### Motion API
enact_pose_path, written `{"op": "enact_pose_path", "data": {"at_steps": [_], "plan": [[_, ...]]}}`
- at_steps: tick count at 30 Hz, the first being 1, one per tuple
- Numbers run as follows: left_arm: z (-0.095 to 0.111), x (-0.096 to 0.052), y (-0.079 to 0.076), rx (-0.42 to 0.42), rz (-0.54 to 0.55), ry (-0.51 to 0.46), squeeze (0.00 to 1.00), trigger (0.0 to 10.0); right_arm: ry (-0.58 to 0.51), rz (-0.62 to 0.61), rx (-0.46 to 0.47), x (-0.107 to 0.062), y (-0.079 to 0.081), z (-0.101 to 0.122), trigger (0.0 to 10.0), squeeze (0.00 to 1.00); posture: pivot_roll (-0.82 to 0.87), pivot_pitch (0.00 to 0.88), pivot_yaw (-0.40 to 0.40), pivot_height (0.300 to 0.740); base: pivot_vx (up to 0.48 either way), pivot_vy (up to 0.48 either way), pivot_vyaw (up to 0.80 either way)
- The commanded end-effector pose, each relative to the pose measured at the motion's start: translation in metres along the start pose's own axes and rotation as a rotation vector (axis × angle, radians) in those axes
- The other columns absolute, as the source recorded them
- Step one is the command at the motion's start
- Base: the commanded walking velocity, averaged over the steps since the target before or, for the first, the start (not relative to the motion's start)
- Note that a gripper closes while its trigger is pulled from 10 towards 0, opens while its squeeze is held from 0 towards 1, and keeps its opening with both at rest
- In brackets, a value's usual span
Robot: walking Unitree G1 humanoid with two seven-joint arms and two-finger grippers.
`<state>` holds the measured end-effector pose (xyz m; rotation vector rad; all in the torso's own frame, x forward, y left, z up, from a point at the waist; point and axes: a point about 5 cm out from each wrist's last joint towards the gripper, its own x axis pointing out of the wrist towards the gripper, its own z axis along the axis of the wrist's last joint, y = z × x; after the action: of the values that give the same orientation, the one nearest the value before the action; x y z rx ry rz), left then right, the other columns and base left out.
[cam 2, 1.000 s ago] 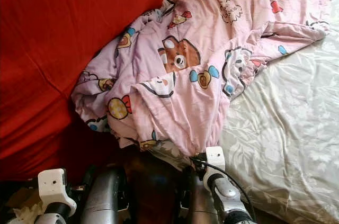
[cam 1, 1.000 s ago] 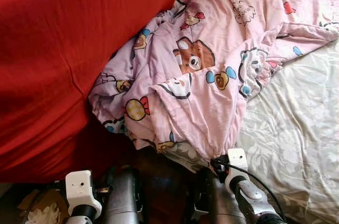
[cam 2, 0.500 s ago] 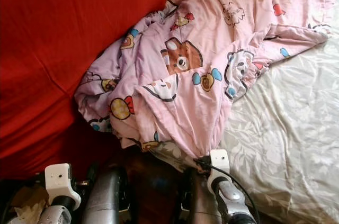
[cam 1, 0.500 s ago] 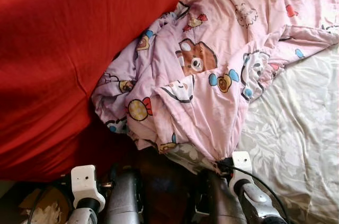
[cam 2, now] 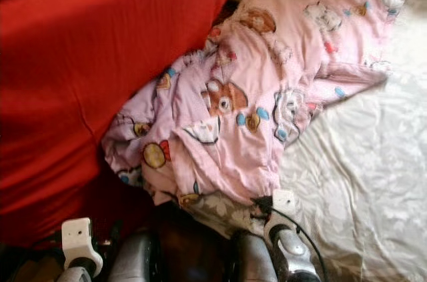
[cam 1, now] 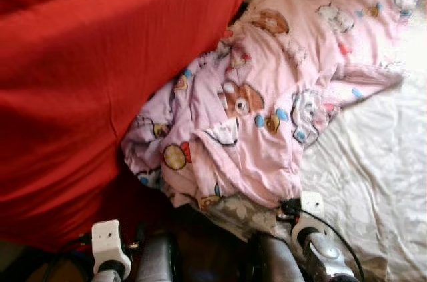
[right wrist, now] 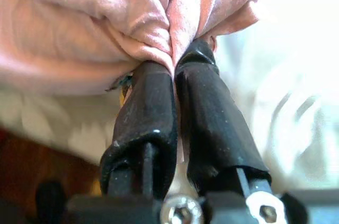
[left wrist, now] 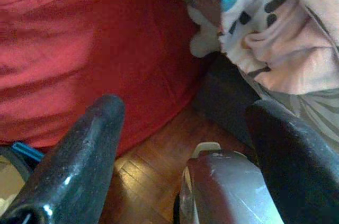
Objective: Clean up the room
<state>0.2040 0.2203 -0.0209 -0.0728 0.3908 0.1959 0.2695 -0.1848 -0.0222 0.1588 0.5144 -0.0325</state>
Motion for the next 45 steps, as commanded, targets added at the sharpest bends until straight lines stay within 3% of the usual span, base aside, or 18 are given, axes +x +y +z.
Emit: {"op": "enact_pose_path", "data": {"at_steps": [1, 4, 20, 45], "plan": [[-0.014, -0.001, 0.006, -0.001, 0.024, 0.057, 0.0, 10.0, -0.046, -0.024, 0.017, 0.0, -0.006, 0.006, 10.0, 0.0, 0.03, 0.012, -0.042, 0.63, 0.0, 0.0, 0.0], [-0.02, 0.003, 0.009, -0.01, 0.048, 0.103, 0.0, 10.0, -0.121, -0.029, 0.026, 0.0, -0.01, 0.019, 10.0, 0.0, 0.02, 0.0, -0.04, 0.64, 0.0, 0.0, 0.0], [-0.051, -0.002, 0.018, -0.013, 0.096, 0.291, 0.0, 10.0, -0.154, -0.06, 0.041, 0.003, -0.009, 0.027, 10.0, 0.0, 0.0, 0.0, -0.023, 0.74, 0.0, 0.0, 0.0], [-0.066, -0.011, 0.016, -0.013, 0.07, 0.38, 0.0, 10.0, -0.171, -0.089, 0.041, 0.002, -0.012, 0.028, 10.0, 0.0, 0.0, 0.0, -0.021, 0.74, -0.01, 0.0, 0.0]]}}
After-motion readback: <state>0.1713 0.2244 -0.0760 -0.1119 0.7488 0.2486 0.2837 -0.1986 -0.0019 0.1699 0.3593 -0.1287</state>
